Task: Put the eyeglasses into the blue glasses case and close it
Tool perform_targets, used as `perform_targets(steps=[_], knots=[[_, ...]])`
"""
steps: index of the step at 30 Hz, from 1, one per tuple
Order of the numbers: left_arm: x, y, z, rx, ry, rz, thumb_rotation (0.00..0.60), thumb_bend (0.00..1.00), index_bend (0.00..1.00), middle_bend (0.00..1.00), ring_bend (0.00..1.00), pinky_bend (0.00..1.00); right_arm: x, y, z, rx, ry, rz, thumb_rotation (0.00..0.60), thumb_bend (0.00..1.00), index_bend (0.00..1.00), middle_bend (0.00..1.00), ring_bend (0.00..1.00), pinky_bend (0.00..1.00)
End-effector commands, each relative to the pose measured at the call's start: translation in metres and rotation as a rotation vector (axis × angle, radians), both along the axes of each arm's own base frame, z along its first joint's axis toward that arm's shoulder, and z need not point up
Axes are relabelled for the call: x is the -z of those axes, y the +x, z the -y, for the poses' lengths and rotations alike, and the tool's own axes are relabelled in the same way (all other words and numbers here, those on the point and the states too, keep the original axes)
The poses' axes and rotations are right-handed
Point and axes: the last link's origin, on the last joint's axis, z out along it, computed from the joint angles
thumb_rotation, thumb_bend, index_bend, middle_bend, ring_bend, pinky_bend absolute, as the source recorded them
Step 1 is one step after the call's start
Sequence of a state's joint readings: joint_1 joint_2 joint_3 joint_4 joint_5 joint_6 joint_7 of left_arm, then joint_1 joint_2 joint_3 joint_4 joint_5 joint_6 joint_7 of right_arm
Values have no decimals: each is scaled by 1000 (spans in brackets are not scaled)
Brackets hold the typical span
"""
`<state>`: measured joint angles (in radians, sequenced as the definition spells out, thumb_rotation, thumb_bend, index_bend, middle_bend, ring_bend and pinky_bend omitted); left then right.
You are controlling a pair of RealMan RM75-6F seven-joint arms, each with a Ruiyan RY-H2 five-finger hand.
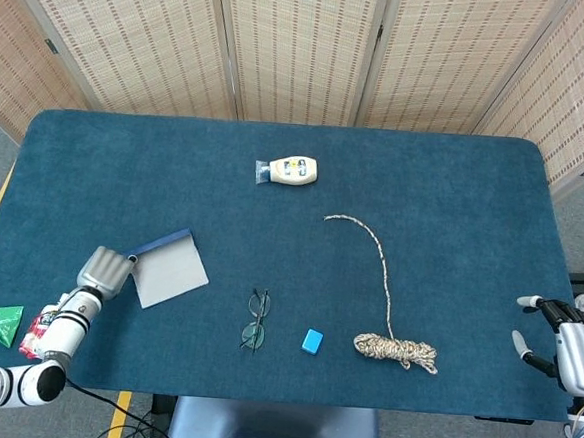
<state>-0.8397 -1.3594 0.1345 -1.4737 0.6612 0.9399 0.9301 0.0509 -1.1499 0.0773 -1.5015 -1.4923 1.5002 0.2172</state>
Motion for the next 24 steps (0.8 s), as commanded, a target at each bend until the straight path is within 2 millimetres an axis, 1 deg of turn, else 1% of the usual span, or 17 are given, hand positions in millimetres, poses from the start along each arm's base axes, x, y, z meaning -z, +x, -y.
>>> perform_targets(steps=[1,12,16,19,21,24], knots=[[2,3,-8,29,16,-28,548,726,263,1000,1000,989,0,0,0,0,0,-1,600,335,329,415,333,313],[10,17,-40,63,67,-34,542,726,200,1000,1000,988,-2,3,0,-7,-6,-2,600,335,329,420,337,314],[15,23,-48,69,74,-13,542,726,188,1000,1000,987,-2,2,0,-3,-7,-3,600,334,329,421,338,314],[16,27,-47,75,72,9,540,726,188,1000,1000,988,-3,2,-1,-3,-10,-3,600,334,329,421,339,314],[14,30,-43,87,72,31,539,726,193,1000,1000,987,-3,2,-1,-2,-11,-5,600,335,329,421,339,314],[6,41,-29,144,66,99,576,718,216,1000,1000,984,-3,3,0,-1,-9,-7,600,335,329,421,339,313]])
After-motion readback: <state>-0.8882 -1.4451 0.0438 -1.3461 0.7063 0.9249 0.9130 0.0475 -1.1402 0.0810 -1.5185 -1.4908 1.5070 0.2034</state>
